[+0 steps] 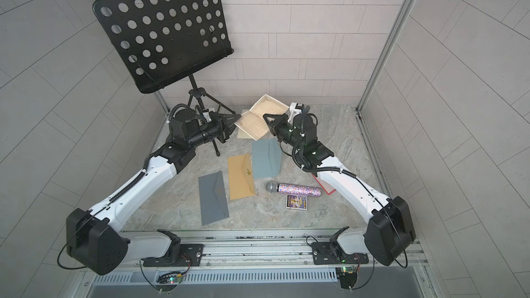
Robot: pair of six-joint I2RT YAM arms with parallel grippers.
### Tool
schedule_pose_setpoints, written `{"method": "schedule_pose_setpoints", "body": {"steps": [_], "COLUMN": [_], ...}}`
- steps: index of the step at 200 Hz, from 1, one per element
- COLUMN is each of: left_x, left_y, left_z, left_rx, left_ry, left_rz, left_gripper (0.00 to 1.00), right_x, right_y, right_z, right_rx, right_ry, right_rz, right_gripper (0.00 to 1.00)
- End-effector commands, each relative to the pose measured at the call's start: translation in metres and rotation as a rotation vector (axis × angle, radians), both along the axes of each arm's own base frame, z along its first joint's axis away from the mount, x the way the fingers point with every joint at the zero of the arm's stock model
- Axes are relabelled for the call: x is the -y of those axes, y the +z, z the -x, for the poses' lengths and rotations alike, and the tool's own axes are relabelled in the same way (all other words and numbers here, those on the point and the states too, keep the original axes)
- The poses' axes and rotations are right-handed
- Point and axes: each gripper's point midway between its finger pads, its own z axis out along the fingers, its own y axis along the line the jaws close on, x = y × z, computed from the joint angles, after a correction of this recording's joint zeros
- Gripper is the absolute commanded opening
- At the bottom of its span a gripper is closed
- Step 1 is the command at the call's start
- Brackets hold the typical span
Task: Take the letter paper out of the envelope
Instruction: Unfold the letter paper.
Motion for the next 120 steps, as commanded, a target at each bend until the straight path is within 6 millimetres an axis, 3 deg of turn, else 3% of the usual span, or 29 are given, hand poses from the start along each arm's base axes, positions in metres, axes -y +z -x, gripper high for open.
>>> {"method": "schedule_pose_setpoints", "body": {"steps": [1, 15, 48, 84, 120], "left_x": [-0.005, -0.014, -0.028, -0.030, -0.033], "left_y": [-0.017, -0.034, -0.058, -0.091, -0.107], "left_z": [0.023, 0.035, 0.057, 0.072, 0.082], "left_rx": [-0.051, -0.096, -0.122, -0.160, -0.175], "left_ry": [-0.042, -0.044, -0.109, -0.190, -0.215], "left_rz": [-0.094, -0.208, -0.422, -0.515, -0.541], "left_gripper": [0.77, 0.87, 0.87, 0.84, 0.81], "right_x": [0.014, 0.030, 0.081, 0.109, 0.132], "right_y": [-0.008, -0.024, -0.086, -0.162, -0.201], "right_z": [0.018, 0.025, 0.035, 0.039, 0.022], "right_rx": [0.024, 0.009, -0.125, -0.373, -0.453], "right_ry": [0.062, 0.089, 0.129, 0.209, 0.247], "right_rz": [0.306, 0.522, 0.824, 0.916, 1.014], "right_gripper": [0.00, 0.00, 0.00, 0.00, 0.00]}}
